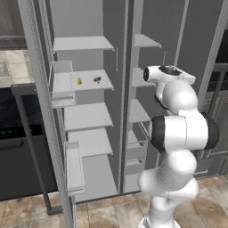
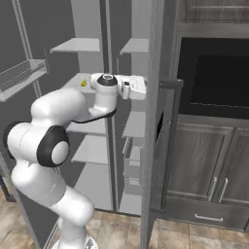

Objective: Take the lemon wedge from the fridge and place it on the plate with fish on the dining counter.

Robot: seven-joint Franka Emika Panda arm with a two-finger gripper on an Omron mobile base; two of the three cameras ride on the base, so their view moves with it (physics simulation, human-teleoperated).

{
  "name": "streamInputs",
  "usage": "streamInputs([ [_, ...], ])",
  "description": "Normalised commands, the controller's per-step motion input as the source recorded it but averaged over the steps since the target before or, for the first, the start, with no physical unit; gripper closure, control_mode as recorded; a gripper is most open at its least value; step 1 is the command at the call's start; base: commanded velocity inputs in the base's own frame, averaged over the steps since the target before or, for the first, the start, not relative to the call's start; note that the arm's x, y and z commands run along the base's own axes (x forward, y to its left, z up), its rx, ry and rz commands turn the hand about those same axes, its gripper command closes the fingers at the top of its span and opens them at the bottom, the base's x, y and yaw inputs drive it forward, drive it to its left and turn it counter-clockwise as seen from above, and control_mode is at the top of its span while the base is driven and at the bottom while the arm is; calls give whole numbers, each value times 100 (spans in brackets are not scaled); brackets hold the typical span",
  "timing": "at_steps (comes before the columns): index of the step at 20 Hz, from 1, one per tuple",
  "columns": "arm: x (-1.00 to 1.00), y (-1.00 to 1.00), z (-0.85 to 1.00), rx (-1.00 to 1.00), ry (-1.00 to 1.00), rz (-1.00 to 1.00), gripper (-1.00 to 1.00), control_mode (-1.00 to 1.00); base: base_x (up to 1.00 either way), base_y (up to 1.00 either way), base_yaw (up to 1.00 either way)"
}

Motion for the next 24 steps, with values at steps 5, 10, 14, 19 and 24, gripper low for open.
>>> streamInputs([
  [5,31,-100,-25,8,15,-6,-100,-100,0,0,0],
  [10,-55,-49,-1,13,-1,4,-100,-100,0,0,0],
  [14,-100,74,0,1,-10,26,-100,-100,0,0,0],
  [19,-100,93,0,4,0,36,-100,-100,0,0,0],
  [24,-99,65,-5,15,10,43,-100,-100,0,0,0],
])
